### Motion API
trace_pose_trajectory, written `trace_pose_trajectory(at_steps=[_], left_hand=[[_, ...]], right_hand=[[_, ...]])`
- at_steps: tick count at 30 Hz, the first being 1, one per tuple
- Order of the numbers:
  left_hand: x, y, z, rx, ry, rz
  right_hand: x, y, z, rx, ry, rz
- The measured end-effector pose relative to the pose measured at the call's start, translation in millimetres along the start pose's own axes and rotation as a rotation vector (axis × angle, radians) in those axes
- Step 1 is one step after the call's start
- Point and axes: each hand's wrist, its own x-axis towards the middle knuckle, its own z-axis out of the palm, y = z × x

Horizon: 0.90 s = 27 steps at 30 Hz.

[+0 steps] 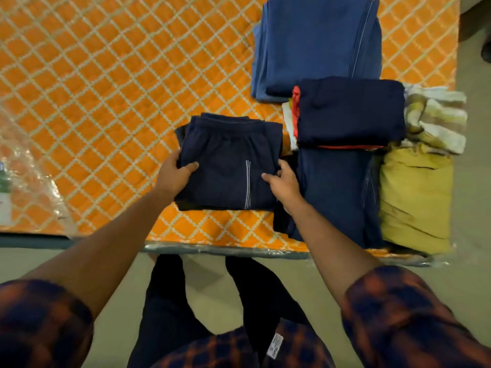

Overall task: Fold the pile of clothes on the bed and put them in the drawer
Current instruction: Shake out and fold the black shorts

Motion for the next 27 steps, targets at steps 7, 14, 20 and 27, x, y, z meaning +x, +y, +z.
trace_pose_trajectory(at_steps=[7,14,20,27], left_hand=[[-32,-4,-15,-0.064,0.024,-0.102],[-86,-17,-46,-0.060,0.002,-0.217],[-169,-91,-92,-0.145,0.062,-0.278],[-302,-227,-129,-0.342,0.255,-0.409]], right_hand=[[-8,-7,-9,-0.130,-0.030,-0.009],[-61,-23,-16,-0.654,0.155,-0.637],[-118,-25,35,-1.219,-0.257,-0.895],[-205,-18,149,-1.757,-0.557,-0.954]])
